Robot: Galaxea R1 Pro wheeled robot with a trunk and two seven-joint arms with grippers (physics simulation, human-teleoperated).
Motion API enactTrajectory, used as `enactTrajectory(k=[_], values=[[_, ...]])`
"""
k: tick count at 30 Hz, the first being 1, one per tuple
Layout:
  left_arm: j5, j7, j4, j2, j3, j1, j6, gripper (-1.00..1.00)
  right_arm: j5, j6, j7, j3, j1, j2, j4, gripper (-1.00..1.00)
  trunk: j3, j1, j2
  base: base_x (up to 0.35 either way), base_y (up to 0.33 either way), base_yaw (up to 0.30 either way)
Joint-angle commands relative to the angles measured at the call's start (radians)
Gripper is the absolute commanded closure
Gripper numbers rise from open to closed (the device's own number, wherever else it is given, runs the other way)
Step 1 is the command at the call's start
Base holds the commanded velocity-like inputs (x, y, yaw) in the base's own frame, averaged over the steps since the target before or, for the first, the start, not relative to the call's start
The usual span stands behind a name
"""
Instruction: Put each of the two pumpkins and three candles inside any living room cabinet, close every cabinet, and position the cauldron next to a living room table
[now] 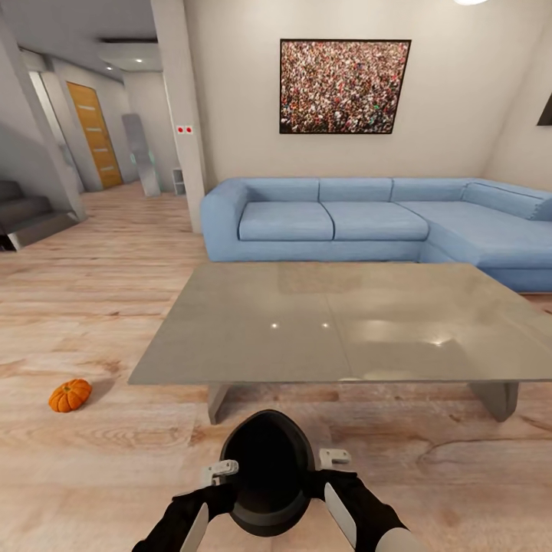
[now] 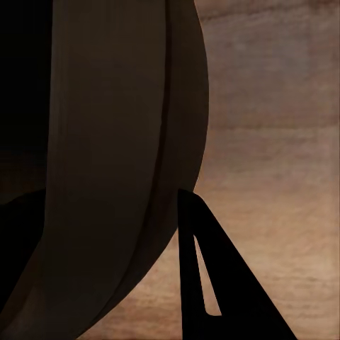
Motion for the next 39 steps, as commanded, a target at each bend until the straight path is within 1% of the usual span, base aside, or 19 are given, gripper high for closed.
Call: enactTrajectory(k=[1,8,15,26,36,39], values=[[0.066,-0.004,0.001,0.001,0.013,0.0,0.0,1.0,-0.013,-0.08,0.081,-0.006,-0.001,0.0,-0.004,1.0,0.0,0.0,0.0,0.048,0.0,0.0],[0.066,-0.003,0.001,0.001,0.013,0.0,0.0,1.0,-0.013,-0.08,0.081,-0.006,-0.001,0.0,-0.004,1.0,0.0,0.0,0.0,0.149,0.0,0.0],[0.066,-0.004,0.001,0.001,0.013,0.0,0.0,1.0,-0.013,-0.08,0.081,-0.006,-0.001,0.0,-0.004,1.0,0.0,0.0,0.0,0.025,0.0,0.0],[0.066,-0.004,0.001,0.001,0.013,0.0,0.0,1.0,-0.013,-0.08,0.082,-0.006,-0.001,0.0,-0.004,1.0,-0.042,0.005,-0.003,0.0,0.0,0.0],[0.066,-0.004,0.001,0.001,0.013,0.0,0.0,1.0,-0.013,-0.08,0.082,-0.006,-0.001,0.0,-0.004,1.0,-0.042,0.005,-0.003,0.003,0.0,0.0],[0.066,-0.004,0.001,0.001,0.013,0.0,0.0,1.0,-0.013,-0.08,0.082,-0.006,0.0,0.0,-0.004,1.0,-0.042,0.005,-0.003,0.179,0.0,0.0]])
